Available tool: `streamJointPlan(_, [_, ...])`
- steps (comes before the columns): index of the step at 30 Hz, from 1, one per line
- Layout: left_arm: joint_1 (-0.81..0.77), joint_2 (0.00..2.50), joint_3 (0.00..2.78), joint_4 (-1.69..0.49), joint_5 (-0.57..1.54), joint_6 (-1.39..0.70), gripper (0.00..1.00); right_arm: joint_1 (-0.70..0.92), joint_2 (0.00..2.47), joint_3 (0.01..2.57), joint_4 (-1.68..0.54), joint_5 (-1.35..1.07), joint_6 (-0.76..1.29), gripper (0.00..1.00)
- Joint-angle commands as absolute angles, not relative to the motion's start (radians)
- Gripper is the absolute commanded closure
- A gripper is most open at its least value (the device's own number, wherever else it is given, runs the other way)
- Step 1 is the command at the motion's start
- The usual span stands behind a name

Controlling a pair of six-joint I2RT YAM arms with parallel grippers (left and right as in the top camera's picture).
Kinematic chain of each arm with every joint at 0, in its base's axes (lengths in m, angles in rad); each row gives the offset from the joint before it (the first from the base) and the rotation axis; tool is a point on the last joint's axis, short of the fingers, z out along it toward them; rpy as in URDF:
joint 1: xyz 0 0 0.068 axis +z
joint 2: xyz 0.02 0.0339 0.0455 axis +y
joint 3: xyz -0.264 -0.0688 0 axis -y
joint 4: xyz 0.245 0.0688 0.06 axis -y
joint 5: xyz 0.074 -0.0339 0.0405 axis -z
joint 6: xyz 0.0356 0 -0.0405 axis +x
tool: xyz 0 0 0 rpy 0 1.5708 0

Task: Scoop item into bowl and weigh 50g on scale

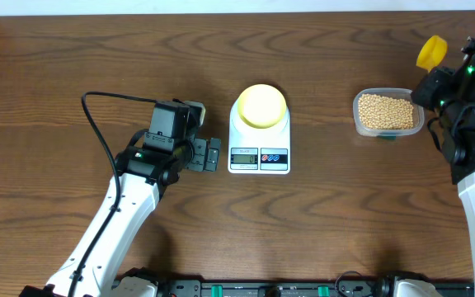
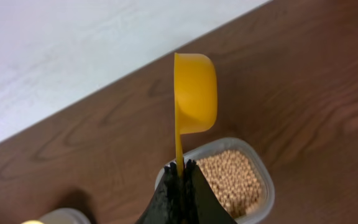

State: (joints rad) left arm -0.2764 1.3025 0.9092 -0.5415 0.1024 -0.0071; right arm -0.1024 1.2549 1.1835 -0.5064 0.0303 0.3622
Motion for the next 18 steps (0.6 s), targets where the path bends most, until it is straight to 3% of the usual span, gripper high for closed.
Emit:
streamJointPlan(1, [-0.271,1.302,0.904,-0.546,0.124,-0.014,0.00,-0.103,1.262,1.195,-0.530,-0.021,0.351,0.99])
streamJointPlan(7, [-0.271,1.302,0.904,-0.539,0.218,-0.012,0.00,-0.103,1.262,1.195,-0.539,-0.101,0.351,0.99])
streamJointPlan(12, [-0.271,1.302,0.904,-0.538,0.431,0.094,0.00,-0.103,1.262,1.195,-0.541,-0.157,0.355,0.99])
streamJointPlan(18, [-0.305,1.302,0.904,-0.509,0.441,0.165,0.00,-0.103,1.262,1.195,-0.540,-0.157,0.354,0.99])
